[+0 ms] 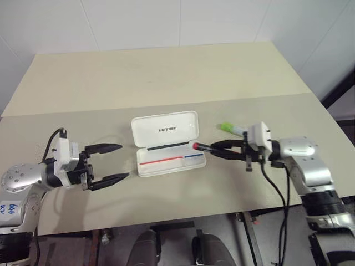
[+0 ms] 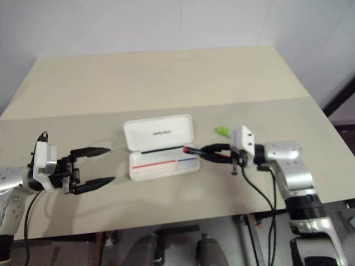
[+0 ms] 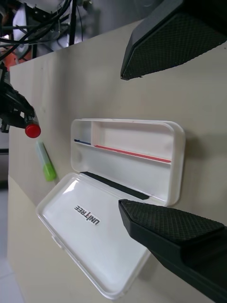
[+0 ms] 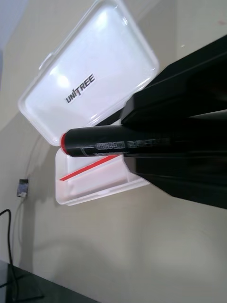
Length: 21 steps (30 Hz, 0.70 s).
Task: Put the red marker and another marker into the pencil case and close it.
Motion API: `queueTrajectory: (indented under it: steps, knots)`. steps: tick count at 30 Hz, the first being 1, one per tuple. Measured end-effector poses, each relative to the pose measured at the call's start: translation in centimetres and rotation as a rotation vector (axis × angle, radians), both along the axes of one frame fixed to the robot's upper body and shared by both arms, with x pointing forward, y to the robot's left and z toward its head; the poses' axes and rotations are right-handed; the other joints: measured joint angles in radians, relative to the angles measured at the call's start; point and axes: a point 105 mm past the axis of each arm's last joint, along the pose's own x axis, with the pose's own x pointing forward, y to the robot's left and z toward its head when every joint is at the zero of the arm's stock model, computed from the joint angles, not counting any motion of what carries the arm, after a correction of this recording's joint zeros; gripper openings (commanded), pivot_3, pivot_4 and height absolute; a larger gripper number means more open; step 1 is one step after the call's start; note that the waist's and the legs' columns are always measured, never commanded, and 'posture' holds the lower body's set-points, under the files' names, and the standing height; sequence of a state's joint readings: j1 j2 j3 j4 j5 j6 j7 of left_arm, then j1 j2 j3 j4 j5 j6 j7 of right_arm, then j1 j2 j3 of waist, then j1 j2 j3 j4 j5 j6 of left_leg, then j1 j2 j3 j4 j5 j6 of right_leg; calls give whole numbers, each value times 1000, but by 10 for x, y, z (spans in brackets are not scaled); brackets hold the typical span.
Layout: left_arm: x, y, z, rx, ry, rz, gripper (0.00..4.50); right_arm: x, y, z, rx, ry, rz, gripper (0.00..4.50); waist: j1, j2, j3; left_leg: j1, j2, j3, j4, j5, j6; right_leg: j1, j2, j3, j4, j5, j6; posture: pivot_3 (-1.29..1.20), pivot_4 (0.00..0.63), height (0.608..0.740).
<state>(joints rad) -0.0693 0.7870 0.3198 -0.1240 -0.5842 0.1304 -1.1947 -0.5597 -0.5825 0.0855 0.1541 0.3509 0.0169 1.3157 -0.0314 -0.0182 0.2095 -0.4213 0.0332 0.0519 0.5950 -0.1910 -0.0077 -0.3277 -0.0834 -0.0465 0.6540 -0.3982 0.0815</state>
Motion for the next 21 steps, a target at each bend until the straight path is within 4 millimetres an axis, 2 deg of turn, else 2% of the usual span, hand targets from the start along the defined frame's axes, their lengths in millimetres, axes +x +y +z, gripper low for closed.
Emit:
queueTrajectory:
  steps: [5,12,21]
  knots:
    - [-1,8,-4,-1,8,34,4223,19,51,0,-9,-43,96,563,-8,0,0,0,0,1,0,1,-1,-2,0,0,3,0,0,0,150,740]
    - [1,8,-7,-3,4,59,4223,40,91,-5,-54,-95,142,563,-6,-1,0,-1,0,2,0,1,-1,-4,0,0,4,0,0,0,150,740]
    - [2,7,-9,-21,4,88,4223,37,101,-23,-112,-111,202,563,-8,-1,1,-1,0,2,0,1,-1,-5,0,1,6,0,0,0,150,740]
